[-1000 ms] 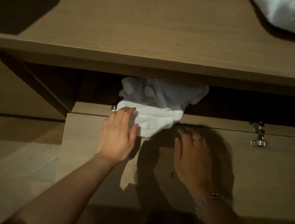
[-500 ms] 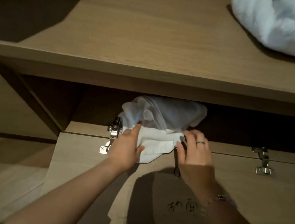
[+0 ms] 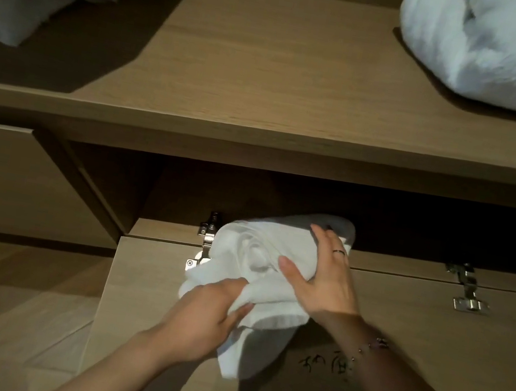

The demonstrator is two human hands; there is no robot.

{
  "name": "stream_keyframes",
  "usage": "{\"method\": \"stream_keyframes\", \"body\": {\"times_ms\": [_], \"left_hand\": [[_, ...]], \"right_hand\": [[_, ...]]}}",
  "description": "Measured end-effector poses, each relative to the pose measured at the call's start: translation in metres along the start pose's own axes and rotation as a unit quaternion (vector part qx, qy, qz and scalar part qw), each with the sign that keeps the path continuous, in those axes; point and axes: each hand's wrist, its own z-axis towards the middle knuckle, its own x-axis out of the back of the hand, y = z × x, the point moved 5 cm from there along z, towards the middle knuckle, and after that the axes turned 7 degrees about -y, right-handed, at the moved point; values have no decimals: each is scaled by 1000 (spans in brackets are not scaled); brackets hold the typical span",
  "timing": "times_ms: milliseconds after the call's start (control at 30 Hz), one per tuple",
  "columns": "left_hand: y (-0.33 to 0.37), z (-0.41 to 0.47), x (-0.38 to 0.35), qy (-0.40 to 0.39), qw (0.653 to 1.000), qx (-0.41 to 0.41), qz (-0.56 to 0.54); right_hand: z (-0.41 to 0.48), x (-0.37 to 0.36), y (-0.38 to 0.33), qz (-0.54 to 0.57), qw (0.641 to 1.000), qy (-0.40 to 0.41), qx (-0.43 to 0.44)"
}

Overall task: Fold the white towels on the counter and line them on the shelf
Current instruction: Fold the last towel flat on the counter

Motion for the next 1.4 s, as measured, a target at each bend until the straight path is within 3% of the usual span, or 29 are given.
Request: {"method": "stream_keyframes", "body": {"times_ms": [133, 267, 367, 467, 533, 600, 667, 733, 800, 1000, 1233, 1400], "left_hand": [[9, -5, 7, 21, 1000, -17, -14], [15, -8, 18, 55, 997, -17, -41], [16, -14, 43, 116, 991, 4, -60], [21, -26, 76, 177, 982, 31, -54], [32, -32, 98, 166, 982, 40, -86], [48, -37, 113, 112, 985, 39, -127], [70, -40, 127, 68, 985, 13, -157], [94, -41, 148, 84, 980, -38, -174], [117, -41, 179, 147, 970, -82, -174], [169, -17, 298, 296, 942, -127, -96], [199, 43, 378, 354, 927, -96, 74], [218, 78, 390, 395, 845, -77, 352]], "right_hand": [[-1, -5, 0, 47, 997, -58, -19], [0, 11, -6, 40, 999, 9, -14], [-5, 27, -16, 55, 998, 4, -41], [-19, 47, -41, 50, 998, -35, 0], [-32, 68, -67, 60, 995, -78, 36], [-42, 97, -93, 145, 982, -111, 51], [-50, 131, -123, 282, 945, -156, 61], [-50, 165, -153, 356, 911, -176, 109], [-46, 196, -181, 373, 901, -155, 158], [-3, 295, -244, 364, 911, -18, 194], [51, 345, -266, 283, 935, 103, 189], [70, 338, -233, 155, 957, 178, 170]]}}
